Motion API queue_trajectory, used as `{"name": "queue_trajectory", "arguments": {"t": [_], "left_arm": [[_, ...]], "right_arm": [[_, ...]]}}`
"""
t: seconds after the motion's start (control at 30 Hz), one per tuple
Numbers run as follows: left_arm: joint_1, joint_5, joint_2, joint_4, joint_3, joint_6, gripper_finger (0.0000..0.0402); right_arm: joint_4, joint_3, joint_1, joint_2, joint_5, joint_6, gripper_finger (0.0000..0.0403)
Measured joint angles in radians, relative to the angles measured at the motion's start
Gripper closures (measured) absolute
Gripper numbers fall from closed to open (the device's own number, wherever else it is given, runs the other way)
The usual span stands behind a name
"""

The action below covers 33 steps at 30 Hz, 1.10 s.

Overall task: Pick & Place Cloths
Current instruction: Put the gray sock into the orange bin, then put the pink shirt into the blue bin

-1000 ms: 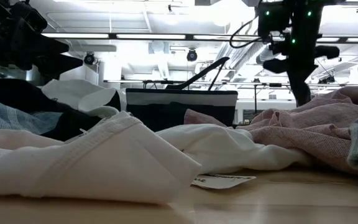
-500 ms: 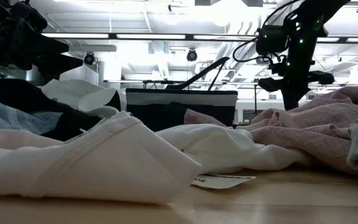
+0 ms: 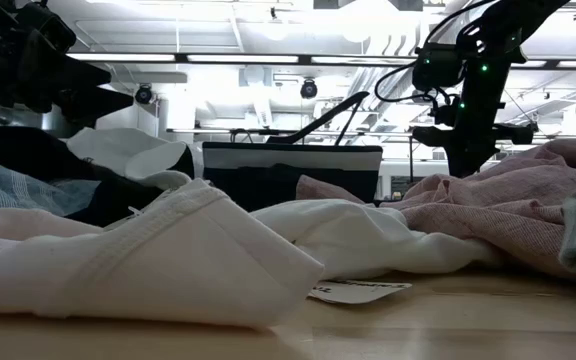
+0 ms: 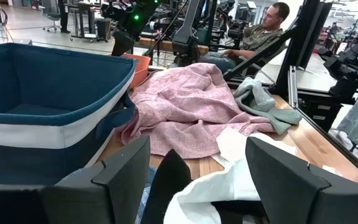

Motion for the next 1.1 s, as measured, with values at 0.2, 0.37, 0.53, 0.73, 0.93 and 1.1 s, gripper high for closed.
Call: {"name": "queue_trajectory", "arguments": {"t": [0.2,0.37,0.53,0.73,0.93,1.1], "left_arm": [[0.0,0.0,0.0,0.0,0.0,0.0,0.0144],[0.0,0.0,0.0,0.0,0.0,0.0,0.0144],[0.0,0.0,0.0,0.0,0.0,0.0,0.0144],[0.0,0.0,0.0,0.0,0.0,0.0,0.0144],[0.0,0.0,0.0,0.0,0.0,0.0,0.0144],[0.0,0.0,0.0,0.0,0.0,0.0,0.0144]], "right_arm": [[0.0,0.0,0.0,-0.012,-0.019,-0.014,0.0231],[0.019,0.0,0.0,-0.076,-0.135,-0.049,0.0174],[0.008,0.0,0.009,-0.169,-0.33,-0.054,0.0159],[-0.043,0.001,0.128,-0.251,-0.497,-0.038,0.0165],[-0.137,0.001,0.336,-0.277,-0.455,0.101,0.0167],[-0.161,0.001,0.516,-0.276,-0.44,0.238,0.0167]]}}
